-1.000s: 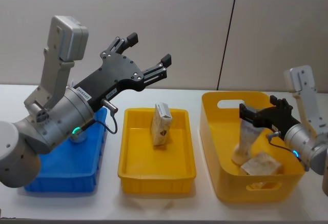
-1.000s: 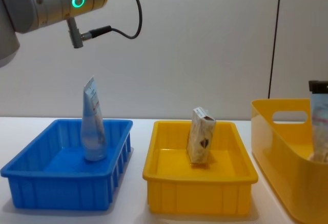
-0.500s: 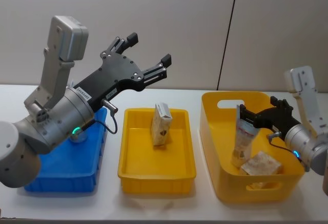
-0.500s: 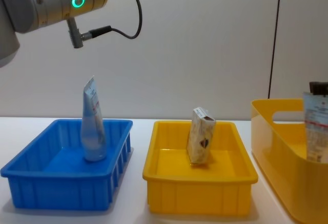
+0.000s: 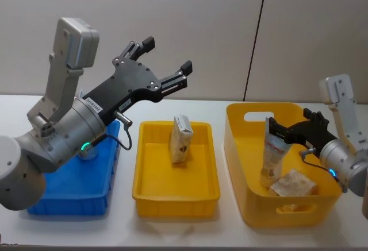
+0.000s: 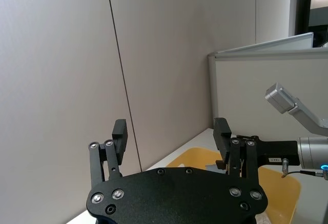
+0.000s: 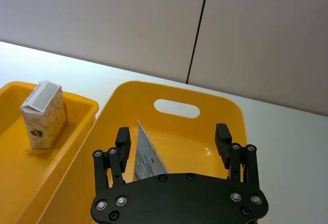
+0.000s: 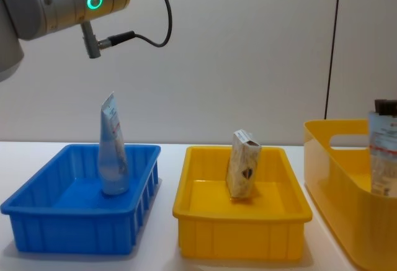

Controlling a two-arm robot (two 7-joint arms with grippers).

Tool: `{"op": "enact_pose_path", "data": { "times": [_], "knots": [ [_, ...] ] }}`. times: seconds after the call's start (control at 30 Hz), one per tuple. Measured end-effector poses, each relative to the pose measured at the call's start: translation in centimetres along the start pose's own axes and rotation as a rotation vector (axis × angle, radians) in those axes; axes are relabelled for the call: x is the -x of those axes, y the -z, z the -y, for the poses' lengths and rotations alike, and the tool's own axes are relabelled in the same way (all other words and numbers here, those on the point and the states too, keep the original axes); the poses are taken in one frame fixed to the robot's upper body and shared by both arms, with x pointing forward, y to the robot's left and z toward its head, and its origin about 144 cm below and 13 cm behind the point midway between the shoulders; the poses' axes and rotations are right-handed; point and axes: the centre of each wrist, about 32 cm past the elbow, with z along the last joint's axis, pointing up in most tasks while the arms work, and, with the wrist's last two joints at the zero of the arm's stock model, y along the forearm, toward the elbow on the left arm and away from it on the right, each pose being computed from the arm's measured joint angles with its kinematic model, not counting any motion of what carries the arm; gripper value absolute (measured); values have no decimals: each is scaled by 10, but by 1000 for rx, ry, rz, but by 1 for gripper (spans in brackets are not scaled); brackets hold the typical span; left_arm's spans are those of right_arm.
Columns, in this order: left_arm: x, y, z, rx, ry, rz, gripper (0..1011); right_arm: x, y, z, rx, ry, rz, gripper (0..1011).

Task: Bimanual collaborative sorting of washing and personal care products

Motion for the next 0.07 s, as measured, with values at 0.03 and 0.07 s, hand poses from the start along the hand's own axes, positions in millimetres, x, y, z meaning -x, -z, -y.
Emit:
{"op": "enact_pose_path", "data": {
  "times": [0.03,0.07],
  "knots": [
    [0,0,0,0,0,0,1001,0,0,0,0,0,0,1004],
    [0,0,0,0,0,0,1001,0,0,0,0,0,0,1004]
  ]
}}
